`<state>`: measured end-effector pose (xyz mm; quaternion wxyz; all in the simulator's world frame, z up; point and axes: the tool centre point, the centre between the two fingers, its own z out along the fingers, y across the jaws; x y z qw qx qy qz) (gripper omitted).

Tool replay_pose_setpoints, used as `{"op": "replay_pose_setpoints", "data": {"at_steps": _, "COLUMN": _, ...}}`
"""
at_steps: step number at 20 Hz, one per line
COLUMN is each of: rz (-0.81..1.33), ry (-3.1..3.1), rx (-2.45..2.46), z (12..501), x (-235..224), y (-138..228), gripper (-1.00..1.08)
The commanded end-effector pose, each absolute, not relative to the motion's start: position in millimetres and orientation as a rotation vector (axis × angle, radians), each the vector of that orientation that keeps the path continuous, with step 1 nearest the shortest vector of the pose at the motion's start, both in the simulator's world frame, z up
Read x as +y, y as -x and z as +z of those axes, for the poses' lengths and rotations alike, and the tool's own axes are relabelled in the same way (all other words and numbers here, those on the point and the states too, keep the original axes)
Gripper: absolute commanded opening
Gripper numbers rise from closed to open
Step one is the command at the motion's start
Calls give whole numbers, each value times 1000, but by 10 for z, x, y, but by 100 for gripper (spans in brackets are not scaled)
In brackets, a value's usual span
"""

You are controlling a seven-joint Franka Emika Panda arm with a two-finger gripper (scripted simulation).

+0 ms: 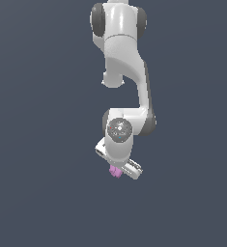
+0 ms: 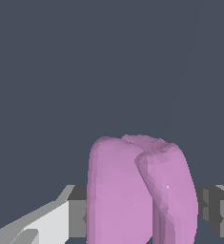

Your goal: Pick up the object and move it to a goal position.

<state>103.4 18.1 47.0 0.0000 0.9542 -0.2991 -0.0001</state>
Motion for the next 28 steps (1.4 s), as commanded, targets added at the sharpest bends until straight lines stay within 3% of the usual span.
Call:
{"op": "replay_pose_setpoints", "data": {"at_steps": 1, "rz": 0, "ry": -2998, "rx": -940, "z": 472, "x": 180, "y": -1036, "gripper": -100}}
{"op": "replay_pose_setpoints", "data": {"at_steps": 16, "rz": 0, "ry": -2998, "rx": -940, "z": 607, "x": 150, "y": -1016, "gripper": -100}}
{"op": "replay_pose_setpoints", "data": {"at_steps": 28, "rz": -1, "ry": -2998, "rx": -940, "z": 1545, "x": -64, "y": -882, "gripper": -100}}
